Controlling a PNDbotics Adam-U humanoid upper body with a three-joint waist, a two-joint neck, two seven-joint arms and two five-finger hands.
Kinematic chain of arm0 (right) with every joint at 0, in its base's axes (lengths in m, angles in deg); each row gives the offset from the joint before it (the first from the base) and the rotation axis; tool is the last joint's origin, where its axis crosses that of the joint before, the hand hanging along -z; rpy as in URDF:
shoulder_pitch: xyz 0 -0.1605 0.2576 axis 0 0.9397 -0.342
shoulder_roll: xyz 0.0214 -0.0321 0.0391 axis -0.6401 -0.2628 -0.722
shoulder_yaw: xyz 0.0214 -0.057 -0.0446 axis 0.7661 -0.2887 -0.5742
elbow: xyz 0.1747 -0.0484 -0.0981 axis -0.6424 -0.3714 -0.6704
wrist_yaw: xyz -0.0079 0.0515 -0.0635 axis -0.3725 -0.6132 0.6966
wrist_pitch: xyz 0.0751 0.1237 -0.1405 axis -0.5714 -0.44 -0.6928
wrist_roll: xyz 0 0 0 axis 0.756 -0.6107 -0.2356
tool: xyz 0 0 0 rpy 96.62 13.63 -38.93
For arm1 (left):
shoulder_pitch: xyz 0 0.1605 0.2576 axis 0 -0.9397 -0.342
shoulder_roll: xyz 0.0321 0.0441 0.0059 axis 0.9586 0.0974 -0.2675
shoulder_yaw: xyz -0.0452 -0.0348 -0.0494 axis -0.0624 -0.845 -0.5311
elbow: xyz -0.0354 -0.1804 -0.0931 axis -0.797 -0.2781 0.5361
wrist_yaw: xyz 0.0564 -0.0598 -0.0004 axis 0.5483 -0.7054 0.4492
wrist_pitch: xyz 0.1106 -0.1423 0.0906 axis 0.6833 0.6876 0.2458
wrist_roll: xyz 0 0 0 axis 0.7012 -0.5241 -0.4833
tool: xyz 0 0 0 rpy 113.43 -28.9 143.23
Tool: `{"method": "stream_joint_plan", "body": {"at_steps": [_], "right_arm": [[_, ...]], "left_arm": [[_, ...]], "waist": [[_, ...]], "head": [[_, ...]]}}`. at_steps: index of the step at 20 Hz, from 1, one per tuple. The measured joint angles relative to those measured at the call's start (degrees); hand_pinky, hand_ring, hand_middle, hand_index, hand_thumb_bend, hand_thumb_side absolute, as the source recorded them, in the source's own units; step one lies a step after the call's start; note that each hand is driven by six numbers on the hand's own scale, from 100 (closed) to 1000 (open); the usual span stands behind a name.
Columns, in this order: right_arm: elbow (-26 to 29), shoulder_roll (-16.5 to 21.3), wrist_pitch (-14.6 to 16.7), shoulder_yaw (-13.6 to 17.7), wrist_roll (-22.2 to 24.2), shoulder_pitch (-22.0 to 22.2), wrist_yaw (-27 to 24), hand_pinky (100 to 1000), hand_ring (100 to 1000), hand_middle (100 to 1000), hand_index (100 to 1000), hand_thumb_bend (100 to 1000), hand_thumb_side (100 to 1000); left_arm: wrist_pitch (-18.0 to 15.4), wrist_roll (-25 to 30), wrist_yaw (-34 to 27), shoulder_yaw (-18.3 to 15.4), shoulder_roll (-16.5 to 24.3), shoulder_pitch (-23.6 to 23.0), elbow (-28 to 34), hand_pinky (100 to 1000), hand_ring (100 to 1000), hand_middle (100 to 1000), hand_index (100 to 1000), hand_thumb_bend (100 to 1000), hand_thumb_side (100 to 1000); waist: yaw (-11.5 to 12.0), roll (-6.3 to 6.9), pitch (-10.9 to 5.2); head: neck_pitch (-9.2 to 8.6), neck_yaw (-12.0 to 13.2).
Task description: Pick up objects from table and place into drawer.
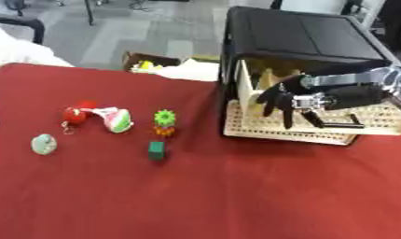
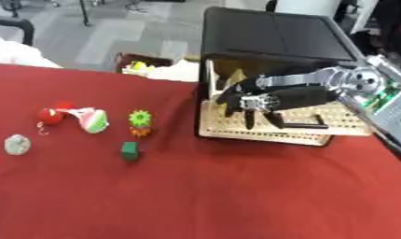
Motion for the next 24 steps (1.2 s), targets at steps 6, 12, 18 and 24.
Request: {"method": "stream_joint_plan", "body": {"at_steps": [6,12,18,24], "right_arm": [[-2.35,-0.40,1.00,0.72,-1.47,-0.03,1.11,281,700,823,947,100,1000],[-5.13,-0.71,1.95,1.25,-2.31,-0.53,2.06,282,701,823,942,100,1000],[-6.01,-1.02,2.51,1.38,-2.31,-0.71,2.56,281,700,822,934,100,1000],[-6.66,-1.09,2.63,1.38,-2.25,-0.81,2.86,279,699,822,932,100,1000]], "left_arm": [[0.00,0.00,0.01,-0.01,0.00,-0.01,0.00,449,566,564,830,100,984],[0.00,0.00,0.07,-0.01,-0.01,-0.01,0.00,449,566,564,830,100,984],[0.00,0.00,0.18,-0.02,-0.01,0.00,0.00,449,566,564,830,100,983],[-0.01,-0.01,0.24,-0.03,-0.01,0.00,0.00,449,566,564,830,100,984]], "waist": [[0.11,0.01,0.00],[0.34,0.02,0.18],[0.46,0.04,0.37],[0.59,0.07,0.42]], "head": [[-0.38,0.06],[-0.75,0.10],[-0.78,0.15],[-1.22,0.23]]}}
